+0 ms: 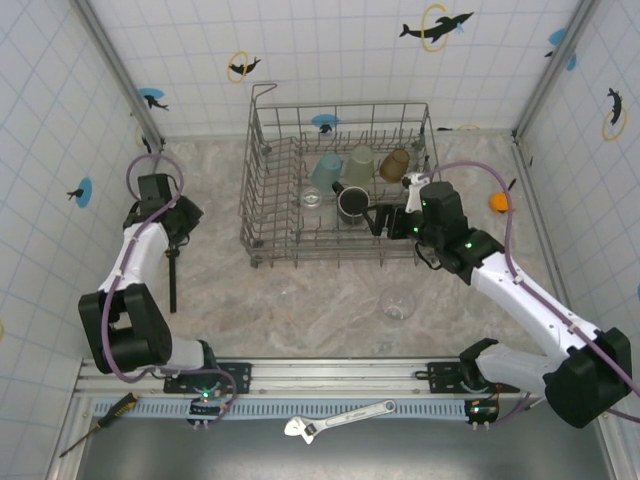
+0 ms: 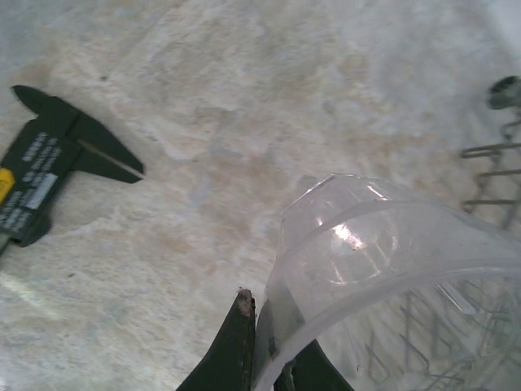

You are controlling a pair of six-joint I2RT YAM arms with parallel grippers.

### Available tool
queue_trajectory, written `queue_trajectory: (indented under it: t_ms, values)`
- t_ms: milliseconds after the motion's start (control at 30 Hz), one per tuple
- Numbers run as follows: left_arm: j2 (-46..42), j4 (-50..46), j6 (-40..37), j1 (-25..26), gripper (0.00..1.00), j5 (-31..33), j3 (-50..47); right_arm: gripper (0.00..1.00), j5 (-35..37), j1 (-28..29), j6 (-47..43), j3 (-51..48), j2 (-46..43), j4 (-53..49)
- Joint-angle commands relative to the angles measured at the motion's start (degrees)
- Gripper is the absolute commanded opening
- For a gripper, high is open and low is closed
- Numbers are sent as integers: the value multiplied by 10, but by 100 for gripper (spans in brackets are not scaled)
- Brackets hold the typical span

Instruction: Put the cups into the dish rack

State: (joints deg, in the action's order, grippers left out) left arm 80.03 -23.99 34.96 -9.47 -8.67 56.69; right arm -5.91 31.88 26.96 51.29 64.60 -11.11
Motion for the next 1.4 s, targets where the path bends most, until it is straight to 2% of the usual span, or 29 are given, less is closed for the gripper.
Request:
queue_trajectory:
  t_ms: [0, 267, 500, 733, 933, 1100, 1367]
  values:
    - [-22, 26, 5, -4, 0, -74, 13, 100, -6, 3, 5, 33, 9, 6]
    - [-59, 60, 10, -4, 0, -136, 31, 100, -32, 3, 11, 61, 37, 26]
    - [-96, 154, 17, -4, 0, -231, 14, 100, -57, 2, 30, 72, 63, 57]
    - [-130, 219, 18, -4, 0, -271, -1, 100, -87, 2, 57, 78, 86, 90]
    - [-134, 311, 68, -3, 0, -343, -20, 100, -122, 1, 94, 88, 110, 136]
    - [-127, 360, 107, 6, 0, -362, -27, 100, -156, 1, 135, 97, 135, 200]
    - [-120, 391, 124, 62, 0, -345, -29, 100, -213, 4, 226, 99, 179, 331]
